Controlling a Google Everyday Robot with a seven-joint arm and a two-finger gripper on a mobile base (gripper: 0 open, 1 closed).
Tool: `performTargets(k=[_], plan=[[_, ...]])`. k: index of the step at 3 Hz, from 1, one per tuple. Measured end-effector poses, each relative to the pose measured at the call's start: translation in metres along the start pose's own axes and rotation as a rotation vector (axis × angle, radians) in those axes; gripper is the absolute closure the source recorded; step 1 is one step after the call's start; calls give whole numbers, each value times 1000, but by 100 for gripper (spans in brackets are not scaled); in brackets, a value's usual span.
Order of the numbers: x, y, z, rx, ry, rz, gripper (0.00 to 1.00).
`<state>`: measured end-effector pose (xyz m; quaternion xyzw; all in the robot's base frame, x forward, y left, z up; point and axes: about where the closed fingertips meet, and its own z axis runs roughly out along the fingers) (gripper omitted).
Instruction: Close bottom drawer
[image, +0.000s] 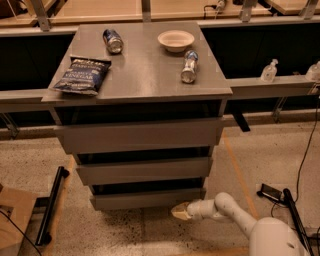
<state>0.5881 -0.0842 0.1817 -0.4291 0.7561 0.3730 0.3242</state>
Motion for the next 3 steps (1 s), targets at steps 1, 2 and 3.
performTargets(k=[1,2,3], plan=[[14,-38,25,169,-57,-51,100],[6,-90,30,365,-138,-128,100],[-2,-103,27,412,-155,-163,100]])
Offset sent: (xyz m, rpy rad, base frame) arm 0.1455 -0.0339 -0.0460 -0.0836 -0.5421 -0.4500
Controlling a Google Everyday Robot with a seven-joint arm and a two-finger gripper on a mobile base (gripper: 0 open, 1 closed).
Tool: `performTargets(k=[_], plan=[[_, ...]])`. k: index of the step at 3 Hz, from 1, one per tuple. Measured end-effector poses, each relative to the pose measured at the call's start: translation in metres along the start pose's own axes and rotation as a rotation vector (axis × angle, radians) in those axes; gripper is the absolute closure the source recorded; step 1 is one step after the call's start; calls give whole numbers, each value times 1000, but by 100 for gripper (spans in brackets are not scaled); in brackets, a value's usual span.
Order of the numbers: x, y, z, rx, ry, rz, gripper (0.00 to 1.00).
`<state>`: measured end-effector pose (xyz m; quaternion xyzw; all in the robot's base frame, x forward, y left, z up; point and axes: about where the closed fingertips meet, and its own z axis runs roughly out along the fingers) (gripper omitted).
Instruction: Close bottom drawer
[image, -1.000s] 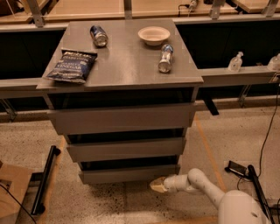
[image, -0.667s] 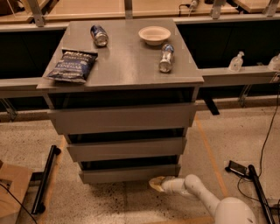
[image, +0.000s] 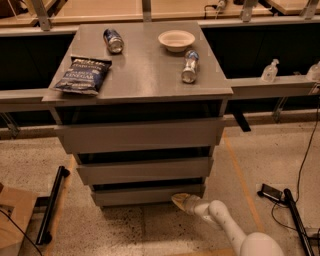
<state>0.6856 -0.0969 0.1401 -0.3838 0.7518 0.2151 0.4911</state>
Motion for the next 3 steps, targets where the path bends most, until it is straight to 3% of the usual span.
performTargets(k=[1,3], plan=[[-5,-17,7,58,-26,-30,100],[-4,-14,4,57,-26,-30,100]])
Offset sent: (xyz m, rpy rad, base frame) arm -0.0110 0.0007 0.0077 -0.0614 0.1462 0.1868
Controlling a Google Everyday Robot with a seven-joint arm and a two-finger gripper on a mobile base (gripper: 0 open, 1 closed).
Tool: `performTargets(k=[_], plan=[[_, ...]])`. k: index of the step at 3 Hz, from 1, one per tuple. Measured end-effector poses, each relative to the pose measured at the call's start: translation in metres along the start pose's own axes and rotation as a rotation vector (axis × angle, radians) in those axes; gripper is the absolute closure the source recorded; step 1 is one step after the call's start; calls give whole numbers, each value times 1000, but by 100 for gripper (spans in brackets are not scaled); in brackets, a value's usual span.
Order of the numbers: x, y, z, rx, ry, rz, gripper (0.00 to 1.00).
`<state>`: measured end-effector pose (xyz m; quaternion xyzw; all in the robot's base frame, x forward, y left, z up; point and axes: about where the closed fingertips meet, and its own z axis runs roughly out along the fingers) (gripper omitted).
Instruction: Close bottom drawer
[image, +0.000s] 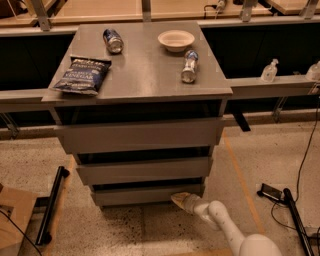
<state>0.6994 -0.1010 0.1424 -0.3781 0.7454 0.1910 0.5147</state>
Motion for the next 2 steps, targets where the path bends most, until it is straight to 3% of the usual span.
performTargets(k=[1,2], plan=[[0,1,-1,0,0,0,100],[0,1,-1,0,0,0,81]])
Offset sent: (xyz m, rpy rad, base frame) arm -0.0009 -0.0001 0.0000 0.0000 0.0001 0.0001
